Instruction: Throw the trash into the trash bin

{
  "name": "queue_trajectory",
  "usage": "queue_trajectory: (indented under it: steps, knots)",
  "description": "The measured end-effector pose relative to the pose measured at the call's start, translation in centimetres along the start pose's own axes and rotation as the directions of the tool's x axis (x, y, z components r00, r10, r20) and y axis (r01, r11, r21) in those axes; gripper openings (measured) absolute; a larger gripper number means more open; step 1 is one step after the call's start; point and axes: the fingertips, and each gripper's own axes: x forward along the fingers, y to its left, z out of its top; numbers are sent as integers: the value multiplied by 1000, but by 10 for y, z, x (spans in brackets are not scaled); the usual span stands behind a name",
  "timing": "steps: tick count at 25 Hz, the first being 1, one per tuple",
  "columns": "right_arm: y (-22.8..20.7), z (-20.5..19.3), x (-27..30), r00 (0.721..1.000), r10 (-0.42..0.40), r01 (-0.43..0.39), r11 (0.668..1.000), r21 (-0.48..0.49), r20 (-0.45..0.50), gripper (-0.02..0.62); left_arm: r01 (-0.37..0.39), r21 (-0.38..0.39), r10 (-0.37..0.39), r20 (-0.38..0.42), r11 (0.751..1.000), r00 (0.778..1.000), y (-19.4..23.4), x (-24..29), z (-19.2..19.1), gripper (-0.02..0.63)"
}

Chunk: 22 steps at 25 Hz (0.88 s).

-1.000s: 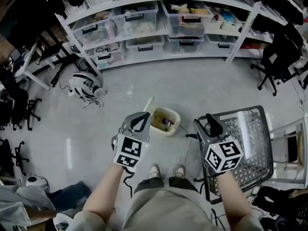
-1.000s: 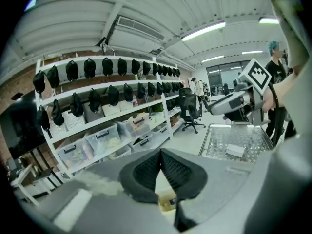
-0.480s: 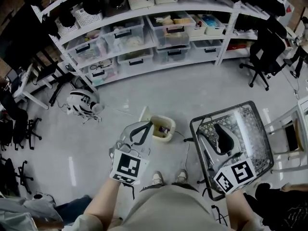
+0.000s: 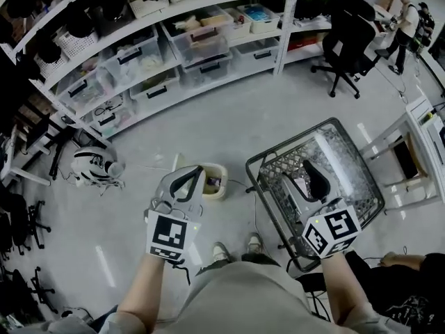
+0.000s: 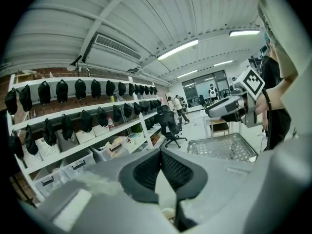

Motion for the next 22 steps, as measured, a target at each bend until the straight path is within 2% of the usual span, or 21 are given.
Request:
queue_trajectory:
  steps: [5,8,12,17,22]
  knots:
    - [-62,-32,-15,989,-134,135,991,18,-61,247,101,-2,-101,10,995,995,-36,47,8,3]
    - [-89,-58,-23,975,-187,192,981,38,-116,252,169,4,-169,8,986,986,-60,73,10,3]
    - [-116,-105,-29,956,-209,227,972,67,-204,264,234,-3,-234,-9,972,972,-91,108,4,3]
    - [-137,-173,-29,919,-219,268,957,113,-328,278,310,-38,-312,-77,950,947,-125,147,-21,3]
    - [-150,-240,-21,876,-206,292,946,138,-437,291,373,-73,-380,-159,925,911,-158,173,-59,3]
